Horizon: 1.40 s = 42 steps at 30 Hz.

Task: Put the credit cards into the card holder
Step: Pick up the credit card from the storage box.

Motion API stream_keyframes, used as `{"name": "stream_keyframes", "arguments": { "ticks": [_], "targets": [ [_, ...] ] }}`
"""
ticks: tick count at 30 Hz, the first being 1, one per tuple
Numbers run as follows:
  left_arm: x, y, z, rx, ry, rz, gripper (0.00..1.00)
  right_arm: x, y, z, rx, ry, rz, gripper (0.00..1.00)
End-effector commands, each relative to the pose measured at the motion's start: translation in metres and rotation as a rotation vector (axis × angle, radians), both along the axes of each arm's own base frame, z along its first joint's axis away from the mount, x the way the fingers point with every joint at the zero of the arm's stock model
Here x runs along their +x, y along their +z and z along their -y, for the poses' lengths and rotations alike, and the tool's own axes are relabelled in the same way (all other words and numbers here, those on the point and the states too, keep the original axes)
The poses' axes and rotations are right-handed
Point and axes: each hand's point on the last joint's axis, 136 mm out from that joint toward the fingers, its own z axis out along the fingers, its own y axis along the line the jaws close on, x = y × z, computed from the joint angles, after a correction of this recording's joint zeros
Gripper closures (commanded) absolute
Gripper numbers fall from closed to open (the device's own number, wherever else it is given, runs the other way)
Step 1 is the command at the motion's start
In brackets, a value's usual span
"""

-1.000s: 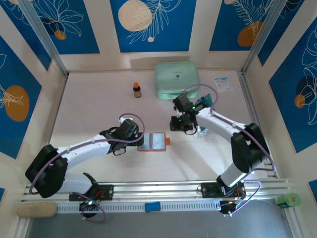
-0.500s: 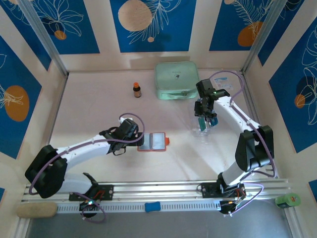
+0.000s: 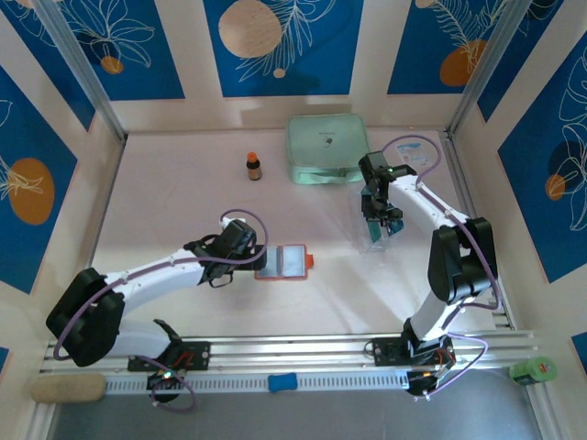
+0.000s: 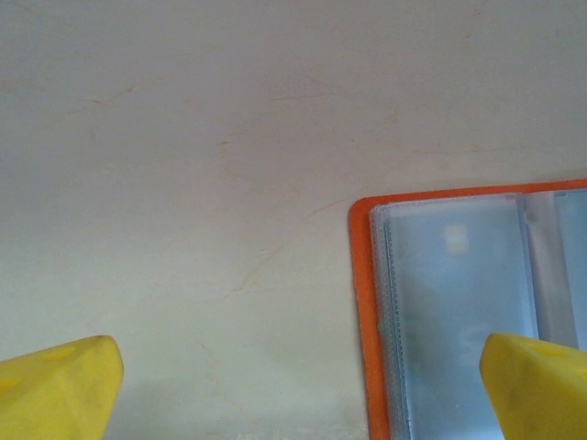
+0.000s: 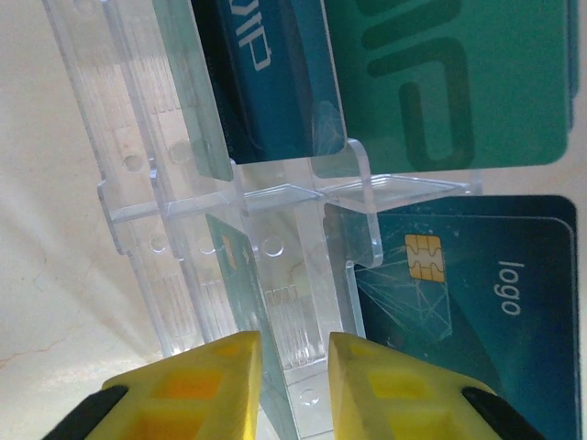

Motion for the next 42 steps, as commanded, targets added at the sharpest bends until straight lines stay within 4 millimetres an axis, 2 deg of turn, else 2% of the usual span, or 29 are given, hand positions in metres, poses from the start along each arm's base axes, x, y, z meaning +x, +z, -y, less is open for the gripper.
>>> {"name": "stream_keyframes", "arguments": {
  "ticks": [1,11,22,30,33,36,42],
  "targets": [
    [0.005,0.011,0.003,-0.013,-0.008,0.017,0.0,0.002,-0.003,-0.001,-0.004,0.014,-0.01,0.76],
    [0.005,0.011,0.003,-0.012,-0.007,0.014,0.0,-0.002,-0.015,-0.006,0.001,0.028,-0.034,0.82],
    [0.006,0.011,0.004,-0.015,-0.005,0.016,0.0,-0.005,-0.02,-0.011,0.028,0.031,-0.042,0.82],
    [0.006,0.011,0.004,-0.015,-0.005,0.016,0.0,-0.007,-0.018,-0.017,0.072,0.04,-0.039,0.94],
    [0.006,0.011,0.004,-0.014,-0.008,0.015,0.0,-0.006,-0.011,-0.02,0.097,0.047,-0.026,1.0],
    [0.006,0.011,0.004,-0.012,-0.011,0.014,0.0,-0.006,-0.001,-0.023,0.119,0.061,-0.008,1.0],
    [0.006,0.008,0.006,-0.003,-0.024,0.003,0.0,-0.004,0.034,-0.03,0.149,0.091,0.056,1.0]
  ]
}}
